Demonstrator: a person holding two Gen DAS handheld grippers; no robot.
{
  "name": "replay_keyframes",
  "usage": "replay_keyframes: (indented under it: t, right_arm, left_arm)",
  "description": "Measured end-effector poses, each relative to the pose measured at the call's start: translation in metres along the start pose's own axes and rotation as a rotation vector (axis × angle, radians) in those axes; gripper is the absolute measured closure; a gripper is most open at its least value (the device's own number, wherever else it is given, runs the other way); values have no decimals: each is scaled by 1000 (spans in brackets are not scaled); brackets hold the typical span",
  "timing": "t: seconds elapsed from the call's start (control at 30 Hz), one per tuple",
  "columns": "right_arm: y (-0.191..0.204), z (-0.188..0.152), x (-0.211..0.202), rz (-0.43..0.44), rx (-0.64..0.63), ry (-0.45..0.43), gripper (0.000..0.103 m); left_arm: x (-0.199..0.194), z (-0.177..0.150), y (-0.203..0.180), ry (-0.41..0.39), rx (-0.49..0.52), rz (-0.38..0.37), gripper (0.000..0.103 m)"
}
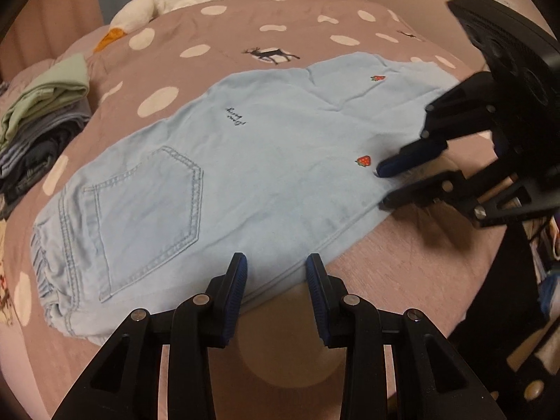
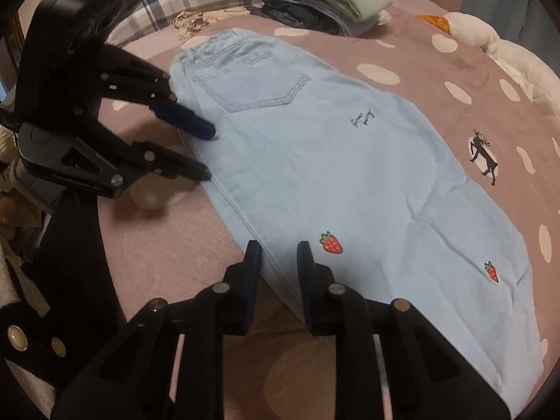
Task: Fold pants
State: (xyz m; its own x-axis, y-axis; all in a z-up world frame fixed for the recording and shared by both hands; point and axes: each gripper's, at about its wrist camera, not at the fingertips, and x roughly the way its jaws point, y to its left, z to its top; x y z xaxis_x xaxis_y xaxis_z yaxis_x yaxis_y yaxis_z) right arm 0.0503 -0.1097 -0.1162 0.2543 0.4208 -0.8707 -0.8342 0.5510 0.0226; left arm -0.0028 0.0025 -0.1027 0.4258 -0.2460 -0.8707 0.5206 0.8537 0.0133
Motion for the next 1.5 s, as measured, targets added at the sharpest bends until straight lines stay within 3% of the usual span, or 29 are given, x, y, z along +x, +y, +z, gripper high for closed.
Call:
replay_keyframes:
  t: [0.13, 0.2, 0.3, 0.33, 0.4, 0.47, 0.7, 0.87, 0.9, 1.0, 1.1, 1.2, 1.3, 1.37, 1.4, 1.5]
  right_arm:
    - [-5, 1, 6, -2, 23, 12, 84]
    - [-3, 3, 6, -15, 19, -2, 94]
    - [-5, 6, 0, -7, 46, -42, 95]
    - [-8, 6, -2, 13, 59, -43, 96]
    - [-9, 4, -4, 46, 70, -42, 96]
    - [-4, 0, -4, 64, 58, -29, 96]
    - [-1, -7, -3, 84, 75, -33, 95]
    - [3, -8, 5, 64, 62, 1, 90]
    - [2, -8, 3, 69, 73, -3, 85]
    - [-8, -9, -20, 120, 135, -81, 78]
    - [-27, -13, -33, 99, 229, -145, 73]
    - [-46, -18, -19, -10, 329, -120, 72]
    - [-58, -24, -8, -46, 401, -128, 73]
    - [-70, -34, -10, -52, 457, -150, 73]
    - [-80, -42, -14, -52, 495, -168, 73]
    - [-116, -79, -31, -97, 637, -202, 71]
  left_arm:
    - [5, 1, -2, 13, 9, -2, 69]
    - [7, 3, -6, 16, 23, -6, 69]
    - [9, 2, -6, 21, 38, 3, 69]
    - [9, 2, -4, 19, 30, 10, 72]
    - [8, 2, 4, 3, -15, 17, 90]
    - [4, 1, 9, -23, -45, -14, 95]
    - [-3, -9, 0, -35, -10, -26, 97]
    - [2, -10, -14, 12, 76, 54, 96]
    - [-2, -10, -19, 23, 100, 65, 96]
    - [-17, -13, -20, 21, 109, 9, 96]
    - [-26, -8, -8, -34, 39, -64, 91]
    - [-15, 6, 22, -90, -137, -97, 90]
    - [9, 10, 58, -94, -320, -50, 90]
    - [23, 0, 87, -72, -455, 10, 90]
    - [21, -9, 101, -97, -521, 5, 90]
    - [9, -27, 121, -133, -615, 26, 90]
